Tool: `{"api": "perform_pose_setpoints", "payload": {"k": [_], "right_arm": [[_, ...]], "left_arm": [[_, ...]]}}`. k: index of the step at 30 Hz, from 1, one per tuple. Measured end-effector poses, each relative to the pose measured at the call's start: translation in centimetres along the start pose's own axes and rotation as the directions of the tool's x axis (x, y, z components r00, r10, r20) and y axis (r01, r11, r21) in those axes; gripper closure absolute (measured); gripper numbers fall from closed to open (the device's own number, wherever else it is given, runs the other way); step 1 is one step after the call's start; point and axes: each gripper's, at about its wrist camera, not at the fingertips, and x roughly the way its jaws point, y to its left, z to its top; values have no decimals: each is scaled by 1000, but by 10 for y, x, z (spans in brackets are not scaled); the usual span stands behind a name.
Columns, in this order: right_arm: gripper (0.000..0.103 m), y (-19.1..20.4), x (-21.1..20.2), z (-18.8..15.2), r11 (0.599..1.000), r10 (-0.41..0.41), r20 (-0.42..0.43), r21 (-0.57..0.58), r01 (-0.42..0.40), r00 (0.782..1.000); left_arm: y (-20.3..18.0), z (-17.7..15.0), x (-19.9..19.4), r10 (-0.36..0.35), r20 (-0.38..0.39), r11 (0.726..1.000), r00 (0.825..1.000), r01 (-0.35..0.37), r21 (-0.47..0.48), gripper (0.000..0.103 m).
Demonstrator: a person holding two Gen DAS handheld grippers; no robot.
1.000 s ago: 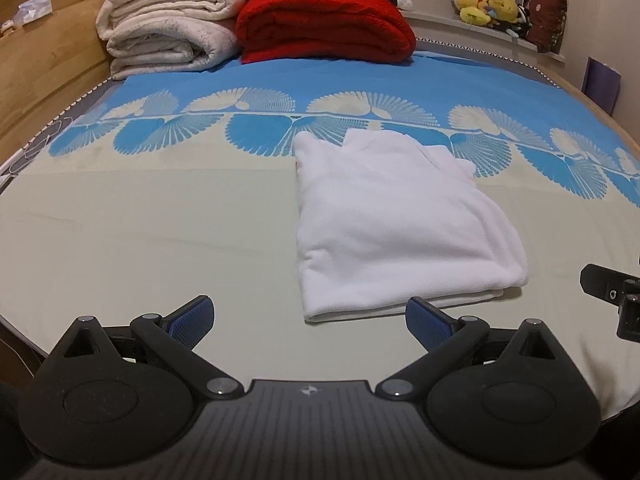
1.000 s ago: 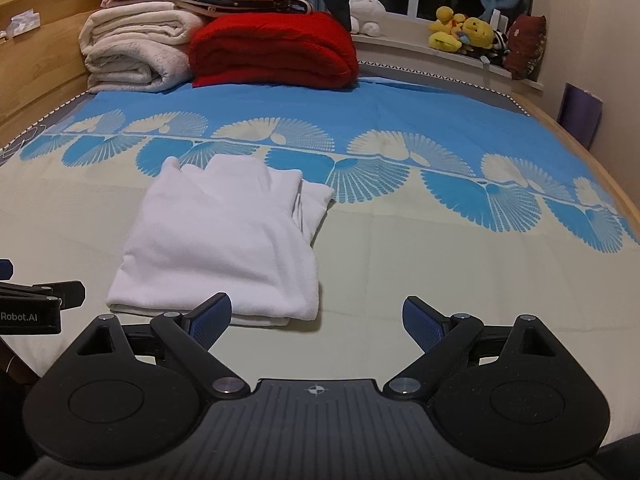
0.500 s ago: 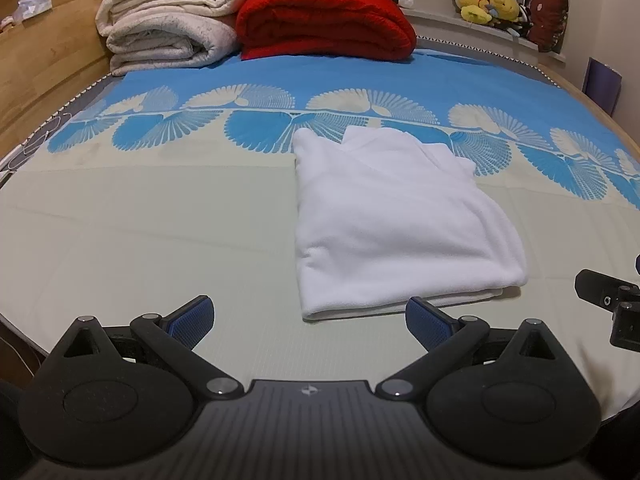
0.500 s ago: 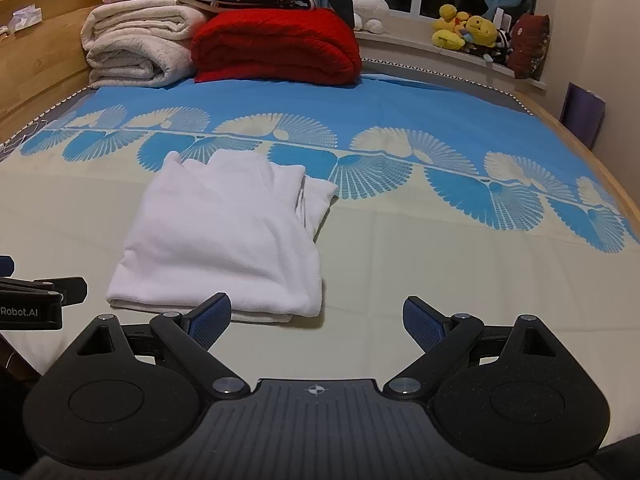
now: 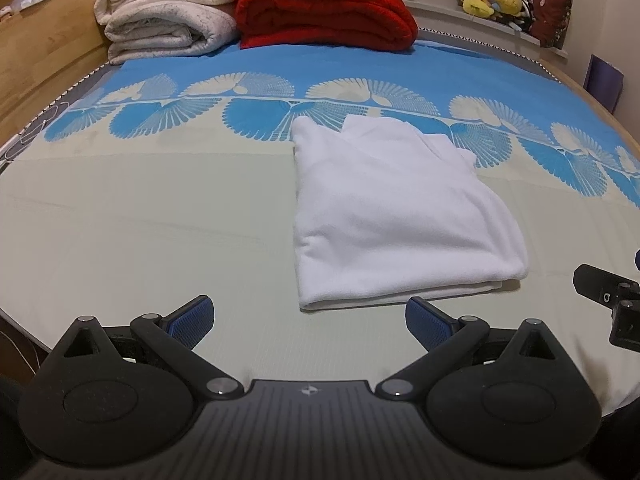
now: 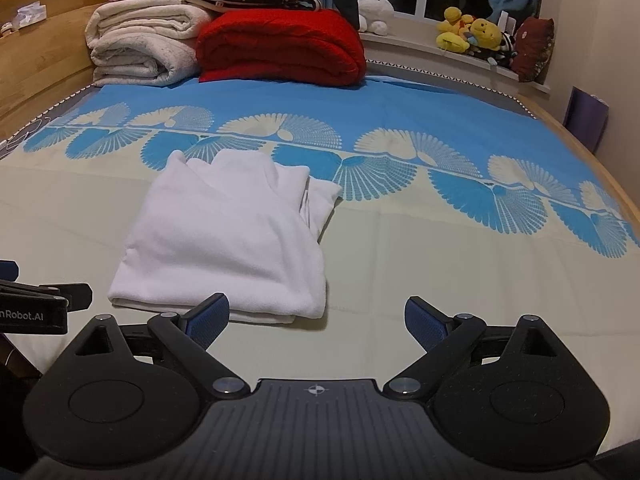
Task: Fold small clothes
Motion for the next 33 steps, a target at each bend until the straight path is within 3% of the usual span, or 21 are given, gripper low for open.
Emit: {"api": "perform_pose_setpoints", "payload": {"k": [33], "right_arm": [[8,3,2,-1,1000,14,-15,-16,-14,1000]], "left_arm": [[0,-2,6,-6,-9,1000,1000,6,3,1]]}}
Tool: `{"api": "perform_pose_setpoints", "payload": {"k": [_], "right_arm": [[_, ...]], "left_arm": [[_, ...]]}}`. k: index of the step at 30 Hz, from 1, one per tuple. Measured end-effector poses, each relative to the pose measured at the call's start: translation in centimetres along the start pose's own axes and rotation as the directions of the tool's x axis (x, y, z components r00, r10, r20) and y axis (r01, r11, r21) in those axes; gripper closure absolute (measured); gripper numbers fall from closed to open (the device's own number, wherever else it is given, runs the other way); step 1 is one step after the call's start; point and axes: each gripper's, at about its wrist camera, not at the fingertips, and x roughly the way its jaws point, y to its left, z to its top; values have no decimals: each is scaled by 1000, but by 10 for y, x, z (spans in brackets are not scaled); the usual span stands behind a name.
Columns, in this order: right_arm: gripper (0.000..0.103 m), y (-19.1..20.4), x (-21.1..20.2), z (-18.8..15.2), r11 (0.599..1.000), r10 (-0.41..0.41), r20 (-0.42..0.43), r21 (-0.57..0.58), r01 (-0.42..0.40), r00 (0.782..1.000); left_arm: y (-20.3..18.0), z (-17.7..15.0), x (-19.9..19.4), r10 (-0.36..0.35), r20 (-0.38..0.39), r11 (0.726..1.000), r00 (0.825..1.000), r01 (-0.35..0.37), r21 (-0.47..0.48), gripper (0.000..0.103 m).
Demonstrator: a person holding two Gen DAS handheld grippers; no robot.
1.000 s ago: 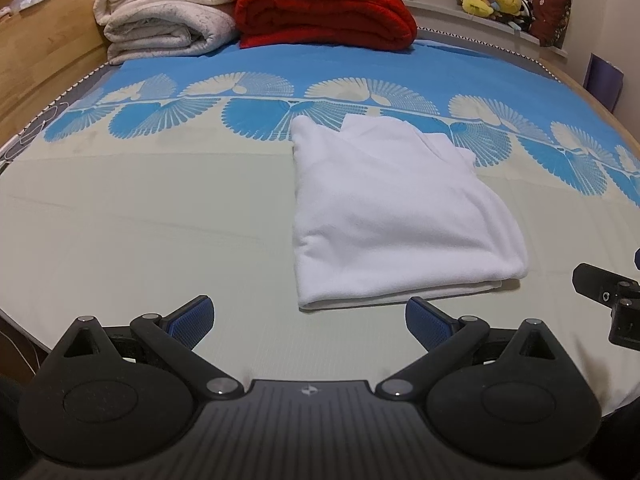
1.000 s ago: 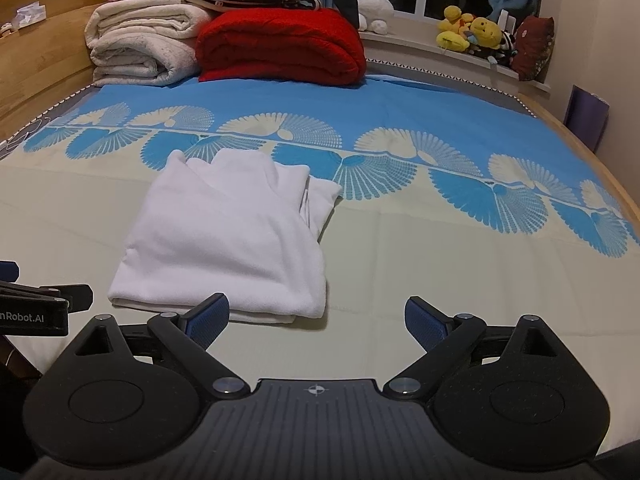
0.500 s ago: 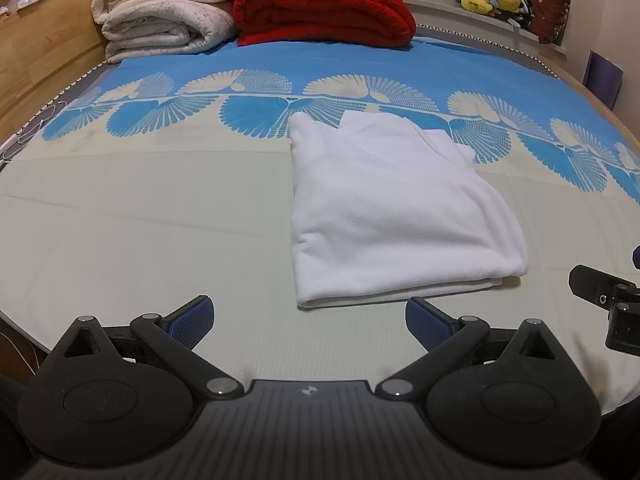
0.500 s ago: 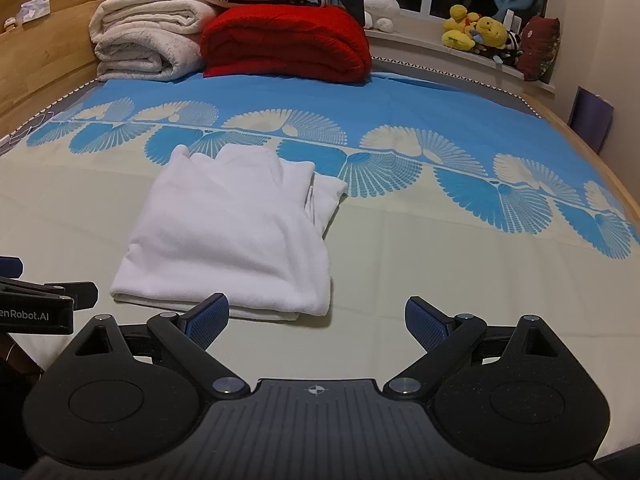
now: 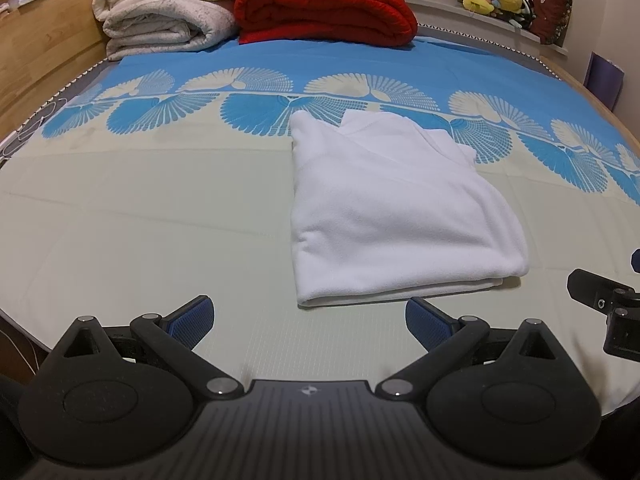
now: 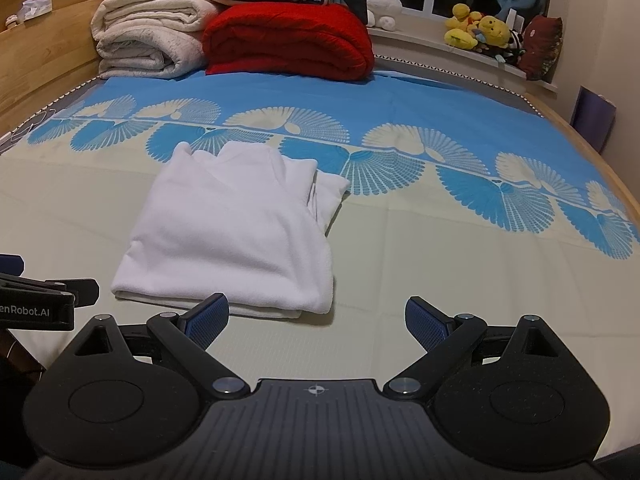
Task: Fold small clothes
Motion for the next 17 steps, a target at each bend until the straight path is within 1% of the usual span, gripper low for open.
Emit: {"api": "perform_pose_setpoints", "payload": {"k": [17], "right_arm": [[8,-2,-1,-2,1000,18,-3,-18,-18,1000]], "left_arm": [[0,0,-1,0,3,1000,1000,-1,3,1]]}}
